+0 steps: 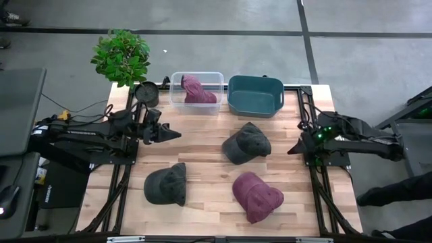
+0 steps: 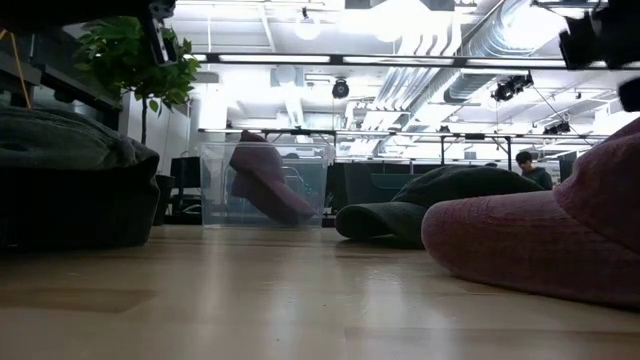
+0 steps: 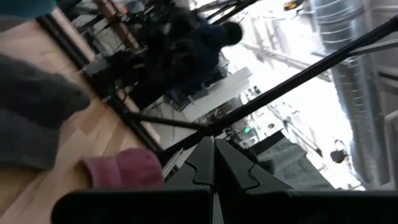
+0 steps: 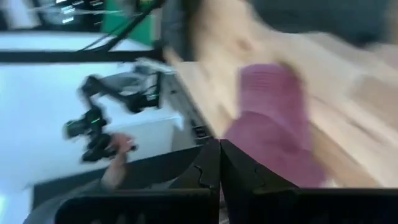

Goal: Pick & Place hat
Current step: Put the red cap into the transparent bin

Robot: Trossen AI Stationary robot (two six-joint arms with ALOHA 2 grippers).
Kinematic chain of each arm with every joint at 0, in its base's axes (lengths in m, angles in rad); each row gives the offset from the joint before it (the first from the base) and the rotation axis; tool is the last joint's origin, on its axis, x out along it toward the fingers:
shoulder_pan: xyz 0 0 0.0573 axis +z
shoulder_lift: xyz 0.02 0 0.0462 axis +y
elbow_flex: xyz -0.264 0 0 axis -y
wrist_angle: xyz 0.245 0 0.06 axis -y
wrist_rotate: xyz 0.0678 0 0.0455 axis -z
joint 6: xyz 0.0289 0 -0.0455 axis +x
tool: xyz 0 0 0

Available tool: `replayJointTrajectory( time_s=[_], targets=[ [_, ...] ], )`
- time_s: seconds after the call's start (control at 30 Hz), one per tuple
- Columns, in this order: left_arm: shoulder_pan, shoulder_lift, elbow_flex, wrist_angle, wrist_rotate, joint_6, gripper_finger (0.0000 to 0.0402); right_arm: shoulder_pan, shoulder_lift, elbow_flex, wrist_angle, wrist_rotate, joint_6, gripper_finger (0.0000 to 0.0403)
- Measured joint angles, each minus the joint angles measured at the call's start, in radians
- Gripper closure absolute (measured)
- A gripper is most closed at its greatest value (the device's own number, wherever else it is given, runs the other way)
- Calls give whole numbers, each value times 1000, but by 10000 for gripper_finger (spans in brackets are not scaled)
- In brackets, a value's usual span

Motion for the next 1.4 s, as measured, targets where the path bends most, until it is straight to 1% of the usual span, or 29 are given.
replayJointTrajectory(
  time_s=[0.07, 0.13, 0.33, 0.43, 0.53, 0.63, 0.73, 0.93, 1.07, 1.2, 1.3, 1.4],
  targets=[
    [0, -8, 0, -15, 13, 0, 402, 49, 19, 2, 73, 12, -1, 402],
    [0, -13, 0, -17, 23, 0, 402, 115, 52, 2, 143, 46, -3, 402],
    [0, -20, 0, -24, 49, 2, 402, 371, 239, 5, 366, 154, -32, 402],
    [0, -20, 0, -24, 52, 2, 402, 515, 352, 50, 345, 250, -76, 402],
    [0, -19, 0, -27, 52, 2, 402, 643, 459, 124, 274, 387, -120, 402],
    [0, -19, 0, -36, 52, -3, 402, 741, 563, 214, 201, 517, -141, 403],
    [0, -19, 0, -39, 68, -17, 402, 811, 665, 315, 120, 584, -139, 403],
    [0, -19, 0, -38, 88, -24, 402, 913, 904, 517, -60, 586, -127, 403],
    [0, -19, 0, -38, 111, -24, 402, 989, 1091, 657, -250, 592, -142, 403],
    [0, -19, 0, -38, 134, -30, 402, 1061, 1268, 776, -448, 635, -152, 403],
    [0, -19, 0, -38, 135, -30, 402, 1102, 1369, 854, -588, 662, -135, 403],
    [0, -19, 0, -38, 135, -37, 402, 1136, 1441, 914, -695, 664, -134, 403]
  ],
)
